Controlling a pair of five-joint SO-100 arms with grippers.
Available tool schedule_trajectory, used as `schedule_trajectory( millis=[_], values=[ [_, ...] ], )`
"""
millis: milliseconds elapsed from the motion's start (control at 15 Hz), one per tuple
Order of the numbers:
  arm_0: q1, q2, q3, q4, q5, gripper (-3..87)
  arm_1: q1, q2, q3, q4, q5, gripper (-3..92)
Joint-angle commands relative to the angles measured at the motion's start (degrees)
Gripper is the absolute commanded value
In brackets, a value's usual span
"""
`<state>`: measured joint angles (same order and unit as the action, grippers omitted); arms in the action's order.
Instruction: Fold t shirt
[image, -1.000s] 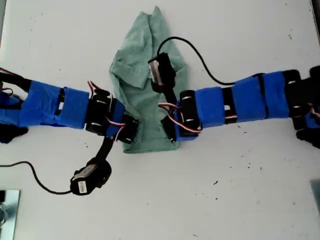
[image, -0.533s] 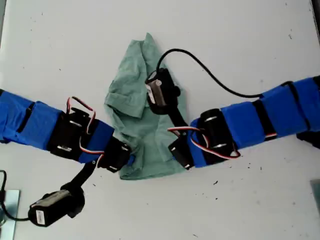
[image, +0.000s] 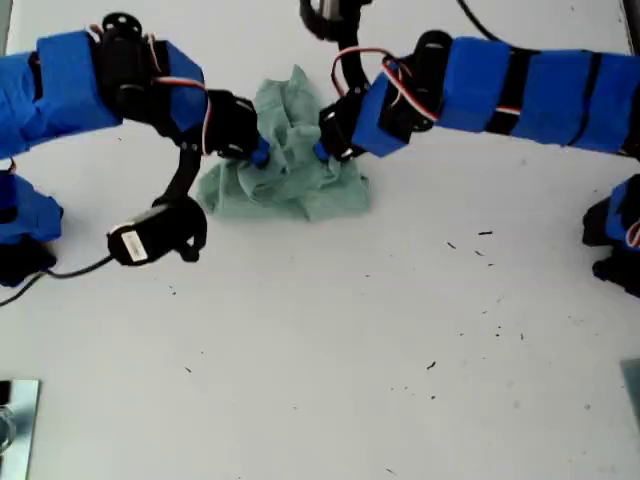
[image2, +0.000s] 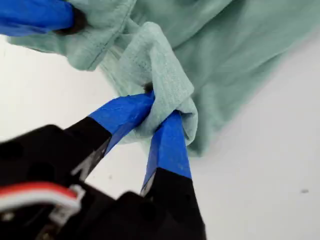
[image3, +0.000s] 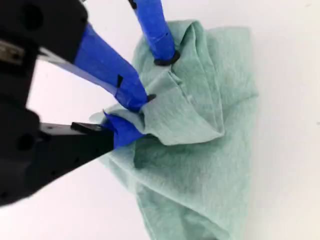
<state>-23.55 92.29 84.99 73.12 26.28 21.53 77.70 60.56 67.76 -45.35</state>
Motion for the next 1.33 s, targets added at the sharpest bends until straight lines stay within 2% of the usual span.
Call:
schedule_trajectory(
  millis=[0, 67, 133, 200, 267, 333, 467, 533, 600, 733, 800, 867, 933, 1000, 1067, 1133, 1200, 1267],
  values=[
    [-2.7, 4.7, -1.5, 0.2, 1.4, -0.1, 1.9, 4.0, -1.1, -2.9, -0.6, 17.2],
    [-2.6, 7.7, -1.4, -0.5, 2.1, 20.1, 2.6, 5.1, -1.3, -3.3, 0.3, 29.9],
    [-3.7, 14.0, 0.6, -2.7, 1.9, 37.6, 4.5, 9.9, 3.5, -7.0, 2.4, 25.5],
    [-6.9, 22.7, 5.8, -7.2, 1.6, 35.6, 6.3, 18.5, 15.8, -22.9, 2.4, 21.7],
    [-11.3, 30.9, 11.0, -9.9, 1.0, 26.6, 8.4, 24.8, 24.2, -31.6, 5.4, 20.3],
    [-14.5, 36.6, 14.5, -10.2, 1.2, 21.0, 9.9, 29.4, 28.4, -31.6, 8.4, 19.8],
    [-16.2, 43.7, 23.5, -9.7, 0.9, 19.5, 10.1, 39.8, 37.3, -29.9, 9.8, 18.1],
    [-16.0, 47.6, 30.1, -11.2, -0.2, 18.6, 9.8, 47.6, 46.8, -35.7, 9.8, 17.0],
    [-15.4, 52.4, 37.2, -13.2, -1.6, 16.6, 9.4, 54.9, 54.7, -35.8, 11.9, 16.3],
    [-11.4, 63.9, 51.2, -17.2, -2.9, 14.8, 7.1, 70.2, 68.1, -28.3, 11.5, 15.6],
    [-7.5, 68.9, 57.8, -18.3, -5.1, 12.7, 5.2, 79.7, 77.3, -27.2, 11.2, 19.3],
    [-1.3, 73.3, 64.6, -19.6, -9.9, 5.8, 3.4, 90.1, 86.1, -23.2, 12.8, 19.4],
    [5.7, 80.0, 73.3, -23.4, -15.6, -0.1, 0.8, 101.3, 94.4, -17.2, 16.3, 13.7],
    [12.1, 91.0, 84.0, -25.9, -23.1, 1.1, -1.4, 113.7, 102.0, -9.8, 20.7, 6.7],
    [16.8, 104.9, 93.3, -23.9, -28.7, -0.1, -3.1, 123.8, 108.7, -2.3, 24.3, 2.2],
    [19.4, 114.5, 99.1, -17.9, -33.5, 0.9, -5.5, 122.1, 110.0, 2.0, 26.8, 2.2],
    [20.0, 112.2, 101.0, -18.1, -33.0, 2.5, -6.2, 123.1, 114.3, 5.3, 30.1, 2.2],
    [21.6, 114.3, 100.9, -14.2, -32.3, 6.3, -5.9, 121.8, 117.4, 9.1, 33.3, 2.3]
  ],
)
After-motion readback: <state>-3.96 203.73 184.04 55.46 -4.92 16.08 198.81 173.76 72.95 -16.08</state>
